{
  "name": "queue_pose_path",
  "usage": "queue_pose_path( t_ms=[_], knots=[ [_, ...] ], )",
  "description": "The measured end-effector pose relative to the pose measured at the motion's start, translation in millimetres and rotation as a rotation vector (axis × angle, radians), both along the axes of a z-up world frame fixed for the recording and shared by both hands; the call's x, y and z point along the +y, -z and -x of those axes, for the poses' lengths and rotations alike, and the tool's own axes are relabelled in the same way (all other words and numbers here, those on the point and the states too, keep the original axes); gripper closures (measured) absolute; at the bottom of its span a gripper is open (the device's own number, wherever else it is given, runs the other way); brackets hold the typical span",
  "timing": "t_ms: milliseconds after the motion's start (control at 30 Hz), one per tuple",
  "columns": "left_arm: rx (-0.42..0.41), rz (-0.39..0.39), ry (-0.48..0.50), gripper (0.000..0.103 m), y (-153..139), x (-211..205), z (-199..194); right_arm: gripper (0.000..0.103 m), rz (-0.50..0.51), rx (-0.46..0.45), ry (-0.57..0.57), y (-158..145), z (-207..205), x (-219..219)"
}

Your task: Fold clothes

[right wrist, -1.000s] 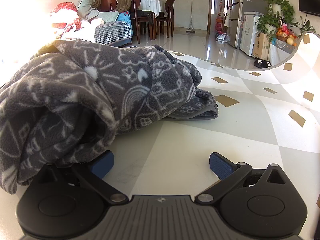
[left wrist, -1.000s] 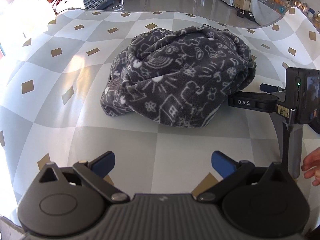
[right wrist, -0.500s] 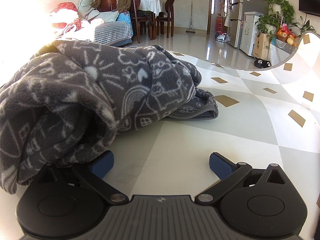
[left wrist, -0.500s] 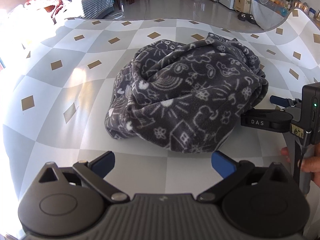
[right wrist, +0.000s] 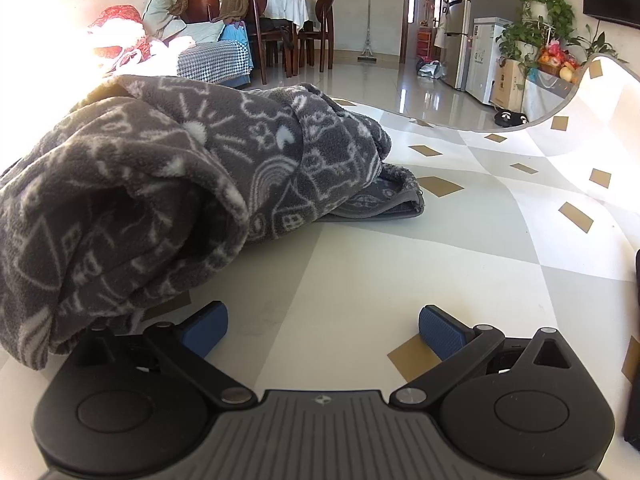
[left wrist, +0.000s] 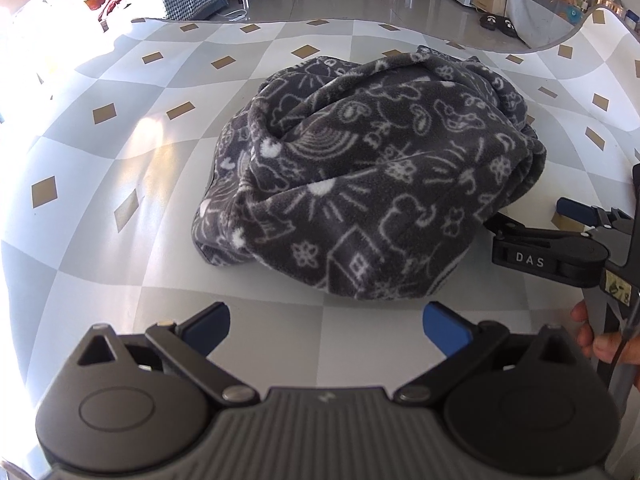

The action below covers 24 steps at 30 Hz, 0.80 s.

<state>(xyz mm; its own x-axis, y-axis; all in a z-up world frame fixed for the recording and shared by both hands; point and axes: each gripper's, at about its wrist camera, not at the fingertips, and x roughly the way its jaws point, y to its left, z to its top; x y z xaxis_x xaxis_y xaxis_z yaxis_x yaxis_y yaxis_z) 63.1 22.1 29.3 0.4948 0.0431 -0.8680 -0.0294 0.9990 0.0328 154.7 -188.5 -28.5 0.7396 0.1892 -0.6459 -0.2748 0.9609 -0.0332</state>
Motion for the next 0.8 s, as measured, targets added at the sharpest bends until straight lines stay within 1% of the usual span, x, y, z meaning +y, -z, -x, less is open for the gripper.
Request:
queue_pose_path(
  t_ms=[133, 200, 333, 400, 500, 533, 567, 633, 700, 800],
  knots=[
    [0.005, -0.017, 0.004, 0.0, 2.7, -3.1, 0.1, 0.001, 0.004, 0.013, -0.008, -0.1, 18.2, 0.9],
    [-0.001, -0.021, -0.003, 0.0, 2.6, -2.5, 0.1, 0.001, 0.014, 0.048, -0.026, -3.5, 23.5, 2.2],
    [-0.005, -0.026, -0.025, 0.0, 3.0, -0.9, -1.9, 0.002, 0.029, 0.1, -0.021, -8.4, 31.2, 3.8],
    [-0.01, -0.032, -0.036, 0.0, 2.7, -0.3, -2.6, 0.003, 0.035, 0.142, 0.021, -13.0, 33.6, 0.9],
    [-0.023, -0.044, -0.047, 0.0, 1.0, 0.6, -2.7, 0.013, 0.05, 0.216, 0.118, -24.5, 36.5, -4.0],
    [-0.026, -0.048, -0.051, 0.0, 0.5, 0.9, -2.8, 0.013, 0.043, 0.222, 0.127, -29.8, 39.7, -5.4],
    [-0.028, -0.051, -0.055, 0.0, 0.1, 1.3, -3.0, 0.013, 0.035, 0.225, 0.131, -35.1, 43.3, -6.8],
    [-0.029, -0.055, -0.063, 0.0, -0.5, 2.0, -3.0, 0.013, 0.03, 0.2, 0.125, -46.6, 52.5, -7.9],
    [-0.027, -0.057, -0.067, 0.0, -0.3, 1.8, -2.2, 0.013, 0.06, 0.162, 0.118, -58.0, 62.8, -5.5],
    [-0.028, -0.077, -0.053, 0.0, 1.5, -2.5, 2.8, 0.013, 0.08, 0.132, 0.106, -69.4, 76.6, -2.2]
  ],
)
